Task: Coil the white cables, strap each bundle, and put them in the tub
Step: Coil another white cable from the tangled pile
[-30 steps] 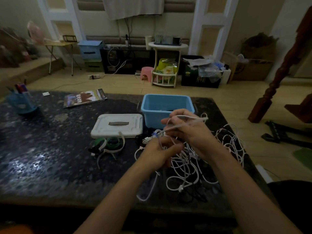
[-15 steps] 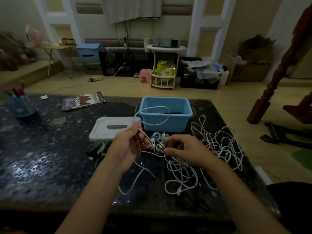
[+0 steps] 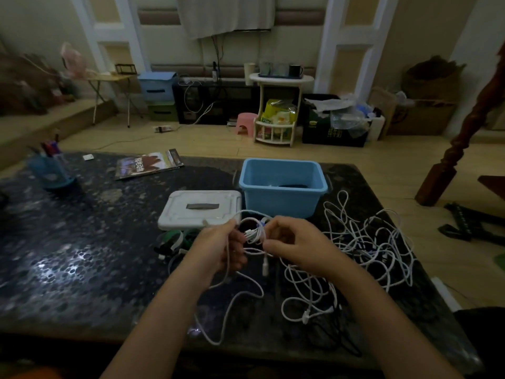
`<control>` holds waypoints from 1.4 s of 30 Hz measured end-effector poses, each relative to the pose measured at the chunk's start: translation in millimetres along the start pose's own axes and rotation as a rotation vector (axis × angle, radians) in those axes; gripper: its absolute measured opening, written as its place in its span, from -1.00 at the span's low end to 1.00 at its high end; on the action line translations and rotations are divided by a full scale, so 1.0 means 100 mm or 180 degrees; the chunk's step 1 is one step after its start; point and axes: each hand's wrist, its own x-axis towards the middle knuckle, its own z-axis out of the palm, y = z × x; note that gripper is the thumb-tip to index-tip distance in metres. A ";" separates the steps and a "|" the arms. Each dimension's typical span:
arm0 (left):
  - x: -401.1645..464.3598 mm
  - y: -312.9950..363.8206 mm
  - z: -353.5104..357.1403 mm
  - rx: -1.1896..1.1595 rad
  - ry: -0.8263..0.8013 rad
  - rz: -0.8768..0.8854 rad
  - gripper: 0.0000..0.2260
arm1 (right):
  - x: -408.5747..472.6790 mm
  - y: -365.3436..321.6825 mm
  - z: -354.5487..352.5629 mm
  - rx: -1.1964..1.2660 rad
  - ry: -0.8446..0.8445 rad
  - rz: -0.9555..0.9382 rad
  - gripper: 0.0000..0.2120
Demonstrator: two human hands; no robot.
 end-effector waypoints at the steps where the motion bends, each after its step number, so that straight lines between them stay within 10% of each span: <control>1: 0.05 -0.03 -0.05 0.0432 0.0277 0.0087 -0.60 | -0.01 -0.01 -0.04 0.0097 0.0101 0.0023 -0.91; 5: 0.19 -0.09 -0.28 0.1483 0.0986 0.0564 -0.76 | -0.04 -0.06 -0.21 0.0736 0.0551 -0.0099 -0.85; 10: 0.07 0.03 -0.25 0.1893 0.0666 0.1659 -0.32 | 0.00 -0.07 -0.22 0.1173 0.0689 -0.0192 -0.84; 16: -0.04 0.05 -0.06 0.1011 -0.0876 0.2100 -0.38 | 0.14 -0.16 -0.04 0.1396 0.0629 -0.0322 -0.85; 23: -0.07 -0.02 0.19 0.0419 -0.0387 0.2450 -0.63 | 0.22 -0.23 0.23 0.1649 0.0579 -0.0158 -0.87; 29: -0.13 0.13 0.06 -0.0865 0.0450 0.2107 -0.67 | 0.19 -0.21 0.33 0.1035 -0.0132 -0.0015 -0.66; 33: -0.16 0.16 -0.01 -0.1417 0.0196 0.1951 -0.84 | 0.15 -0.14 0.31 -0.0031 -0.0285 -0.0176 -0.90; 42: -0.09 0.18 -0.25 -0.1385 -0.0055 0.1429 -0.58 | 0.13 0.05 0.23 -0.0655 -0.0396 -0.0107 -0.79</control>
